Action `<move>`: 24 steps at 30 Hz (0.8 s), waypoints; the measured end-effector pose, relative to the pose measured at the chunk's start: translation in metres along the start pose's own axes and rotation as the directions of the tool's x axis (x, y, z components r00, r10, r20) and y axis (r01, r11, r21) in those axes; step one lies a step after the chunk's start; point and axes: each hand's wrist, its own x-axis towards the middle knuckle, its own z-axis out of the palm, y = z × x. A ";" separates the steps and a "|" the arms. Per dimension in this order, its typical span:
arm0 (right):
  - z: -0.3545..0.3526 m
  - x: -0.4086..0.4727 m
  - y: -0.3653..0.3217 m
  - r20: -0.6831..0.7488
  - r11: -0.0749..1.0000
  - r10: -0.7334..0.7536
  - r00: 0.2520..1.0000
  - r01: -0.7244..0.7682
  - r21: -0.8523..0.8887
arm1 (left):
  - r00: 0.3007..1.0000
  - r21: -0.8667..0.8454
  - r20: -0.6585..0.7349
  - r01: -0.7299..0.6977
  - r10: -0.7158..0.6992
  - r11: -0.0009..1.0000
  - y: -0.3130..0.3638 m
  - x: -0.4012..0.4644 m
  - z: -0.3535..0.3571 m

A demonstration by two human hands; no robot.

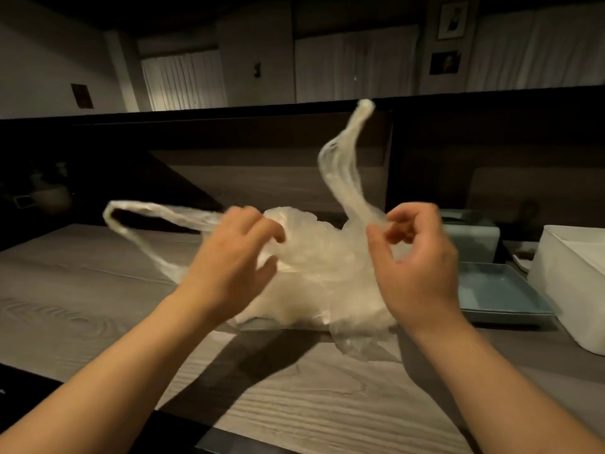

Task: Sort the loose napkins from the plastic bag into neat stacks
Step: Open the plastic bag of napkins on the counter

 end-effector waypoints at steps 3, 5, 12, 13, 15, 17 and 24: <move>0.006 -0.007 0.011 0.195 0.924 -0.322 0.926 0.352 -0.150 | 0.951 -0.204 0.187 -0.207 0.246 0.957 0.009 0.011 0.010; 0.007 -0.008 0.013 0.353 0.886 -0.361 0.863 0.436 -0.158 | 0.910 -0.230 0.281 -0.244 0.304 0.942 0.010 0.017 0.018; 0.003 -0.005 -0.004 0.706 0.756 0.102 0.700 0.407 -0.512 | 0.771 0.003 0.632 -0.103 0.078 0.995 0.012 0.047 0.020; 0.002 -0.006 -0.006 0.699 0.749 0.098 0.708 0.410 -0.520 | 0.784 0.034 0.619 -0.087 0.047 0.996 0.013 0.050 0.021; 0.001 -0.008 -0.009 0.688 0.769 0.076 0.722 0.397 -0.501 | 0.835 0.127 0.546 0.005 -0.074 0.992 0.011 0.059 0.019; 0.000 -0.009 -0.011 0.706 0.803 -0.015 0.708 0.430 -0.414 | 0.832 0.241 0.467 0.207 -0.300 0.948 -0.002 0.076 0.013; 0.008 -0.020 -0.022 0.763 0.809 -0.383 0.521 0.588 0.004 | 0.563 0.024 0.260 0.808 -0.784 0.588 -0.069 0.127 -0.016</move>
